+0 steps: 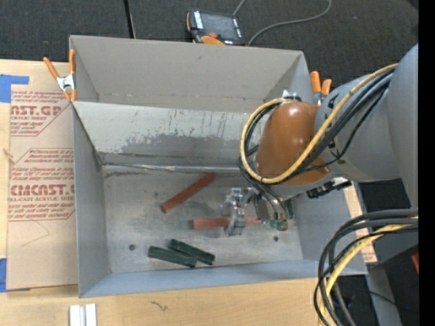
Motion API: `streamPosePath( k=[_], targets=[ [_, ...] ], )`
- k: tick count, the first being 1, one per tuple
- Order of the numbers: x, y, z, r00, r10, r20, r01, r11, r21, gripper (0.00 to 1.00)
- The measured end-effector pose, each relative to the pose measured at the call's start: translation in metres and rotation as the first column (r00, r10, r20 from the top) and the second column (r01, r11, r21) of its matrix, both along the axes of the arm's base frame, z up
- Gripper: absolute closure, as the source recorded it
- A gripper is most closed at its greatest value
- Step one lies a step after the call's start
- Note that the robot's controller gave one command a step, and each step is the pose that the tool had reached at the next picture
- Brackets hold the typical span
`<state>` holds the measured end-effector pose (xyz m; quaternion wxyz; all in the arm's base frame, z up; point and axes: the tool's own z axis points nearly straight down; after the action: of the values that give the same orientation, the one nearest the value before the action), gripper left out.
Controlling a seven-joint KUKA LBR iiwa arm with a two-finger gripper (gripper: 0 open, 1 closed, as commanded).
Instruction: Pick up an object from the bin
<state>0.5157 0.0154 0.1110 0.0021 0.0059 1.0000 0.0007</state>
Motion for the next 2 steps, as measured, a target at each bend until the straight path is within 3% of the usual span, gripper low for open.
streamPosePath(
  k=[1, 2],
  targets=[
    [0.0006, 0.0007, 0.0295, 1.000, 0.000, -0.001, 0.000, 1.000, 0.000, 1.00],
    [0.0009, 0.0013, 0.0381, 1.000, 0.000, -0.002, 0.000, 1.000, 0.000, 1.00]
  ],
)
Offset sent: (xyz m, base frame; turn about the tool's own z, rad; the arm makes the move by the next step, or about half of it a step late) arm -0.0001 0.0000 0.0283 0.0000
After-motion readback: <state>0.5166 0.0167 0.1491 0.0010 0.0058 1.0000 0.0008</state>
